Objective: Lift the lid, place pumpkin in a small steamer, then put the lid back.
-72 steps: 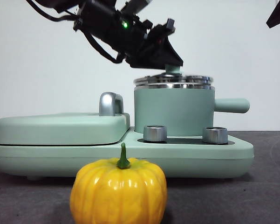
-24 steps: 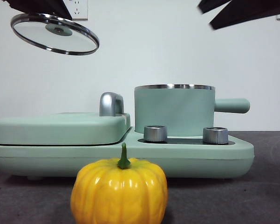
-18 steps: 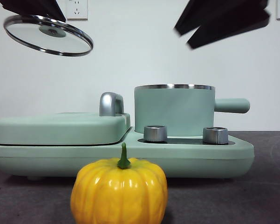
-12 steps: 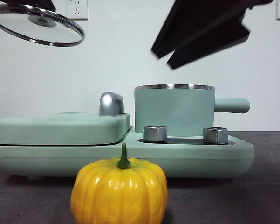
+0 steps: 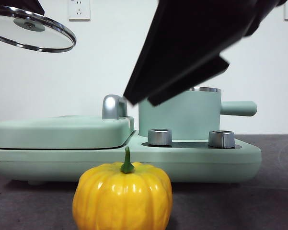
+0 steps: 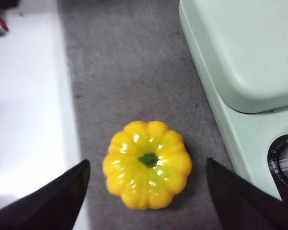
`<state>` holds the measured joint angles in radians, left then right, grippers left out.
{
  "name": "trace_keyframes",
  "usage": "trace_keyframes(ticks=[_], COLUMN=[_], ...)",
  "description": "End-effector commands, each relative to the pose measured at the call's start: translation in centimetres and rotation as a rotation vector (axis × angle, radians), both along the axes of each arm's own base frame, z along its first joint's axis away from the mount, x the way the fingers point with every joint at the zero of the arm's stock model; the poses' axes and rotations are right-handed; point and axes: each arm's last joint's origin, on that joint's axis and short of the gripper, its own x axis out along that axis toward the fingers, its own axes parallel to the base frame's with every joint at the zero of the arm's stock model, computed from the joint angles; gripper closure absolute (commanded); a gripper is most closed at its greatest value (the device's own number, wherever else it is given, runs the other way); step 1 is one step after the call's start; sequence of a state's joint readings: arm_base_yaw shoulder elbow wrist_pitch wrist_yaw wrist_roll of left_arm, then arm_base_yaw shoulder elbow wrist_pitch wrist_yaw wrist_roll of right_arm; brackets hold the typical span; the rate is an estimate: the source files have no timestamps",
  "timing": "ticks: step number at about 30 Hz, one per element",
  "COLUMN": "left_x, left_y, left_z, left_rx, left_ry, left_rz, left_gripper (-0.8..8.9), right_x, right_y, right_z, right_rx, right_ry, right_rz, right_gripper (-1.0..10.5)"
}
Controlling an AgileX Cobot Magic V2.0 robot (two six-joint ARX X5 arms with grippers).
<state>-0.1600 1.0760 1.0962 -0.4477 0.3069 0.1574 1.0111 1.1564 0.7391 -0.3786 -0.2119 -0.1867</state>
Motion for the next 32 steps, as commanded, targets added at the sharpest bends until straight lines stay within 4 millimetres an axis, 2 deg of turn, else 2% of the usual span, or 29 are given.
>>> trace_keyframes(ticks=[1,9,21,29,32], left_x=[0.0,0.0,0.0,0.0,0.0], left_y=[0.0,0.0,0.0,0.0,0.0], left_z=[0.9,0.9,0.9,0.9,0.9], left_rx=[-0.003,-0.003,-0.002,0.001,0.001], left_ry=[-0.051,-0.051,-0.052,-0.053,-0.053], left_rz=[-0.011,-0.011,-0.012,-0.013,-0.013], left_gripper=[8.01,8.01,8.01,8.01,8.01], right_x=[0.2,0.7,1.4,1.4,1.3], right_y=[1.0,2.5,3.6,3.6,3.4], right_z=[-0.4,-2.8,-5.6,-5.9,-5.4], right_rx=[-0.017,-0.088,-0.177,-0.188,-0.178], right_ry=[-0.006,0.01,0.055,0.076,0.121], right_rz=[0.026,0.063,0.067,0.045,0.005], right_gripper=[5.2,5.1,5.1,5.7,5.8])
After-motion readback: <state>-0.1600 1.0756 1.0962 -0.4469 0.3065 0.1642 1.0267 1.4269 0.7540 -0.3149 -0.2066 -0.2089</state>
